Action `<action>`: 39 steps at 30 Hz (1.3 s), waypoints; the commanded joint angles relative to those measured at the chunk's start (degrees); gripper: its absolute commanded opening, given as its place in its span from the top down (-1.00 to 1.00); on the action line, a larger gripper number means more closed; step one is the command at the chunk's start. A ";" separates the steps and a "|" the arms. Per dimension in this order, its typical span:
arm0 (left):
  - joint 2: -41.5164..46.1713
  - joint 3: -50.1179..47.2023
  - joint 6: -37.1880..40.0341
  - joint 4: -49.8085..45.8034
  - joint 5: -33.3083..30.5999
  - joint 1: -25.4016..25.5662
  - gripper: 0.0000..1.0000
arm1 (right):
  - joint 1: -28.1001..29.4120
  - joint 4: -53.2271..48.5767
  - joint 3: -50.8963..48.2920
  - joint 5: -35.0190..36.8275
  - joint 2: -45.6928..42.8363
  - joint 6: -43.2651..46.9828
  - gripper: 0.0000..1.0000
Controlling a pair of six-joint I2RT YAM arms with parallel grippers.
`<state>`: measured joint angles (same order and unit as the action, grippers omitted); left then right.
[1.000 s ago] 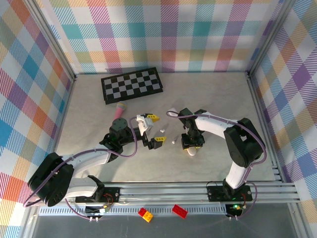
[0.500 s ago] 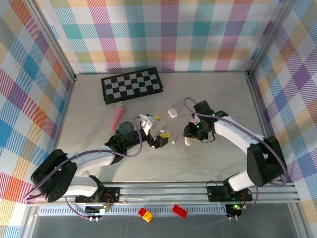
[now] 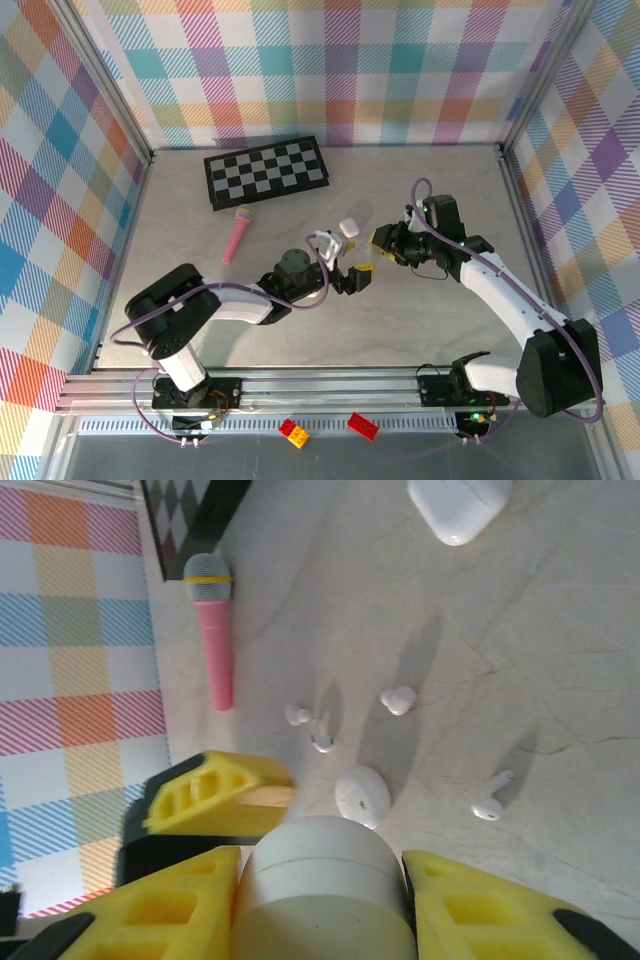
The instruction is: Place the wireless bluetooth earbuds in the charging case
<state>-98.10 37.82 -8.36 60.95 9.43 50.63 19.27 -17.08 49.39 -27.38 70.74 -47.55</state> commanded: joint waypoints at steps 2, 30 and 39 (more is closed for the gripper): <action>-3.36 2.80 -4.98 8.58 -0.85 0.61 -0.59 | -0.38 2.57 -0.98 -2.48 -1.65 -1.82 0.27; 3.31 1.31 -35.07 15.89 32.07 -8.53 0.73 | -4.36 13.57 -6.72 -16.57 -16.58 16.11 -0.51; 5.23 3.50 -36.70 15.77 36.81 -8.70 0.72 | -4.41 15.76 -5.66 -28.36 -14.04 15.25 -0.34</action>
<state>-94.39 39.88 -42.52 72.73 42.72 42.22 15.00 -4.27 43.11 -49.17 55.90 -33.43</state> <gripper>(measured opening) 0.268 0.679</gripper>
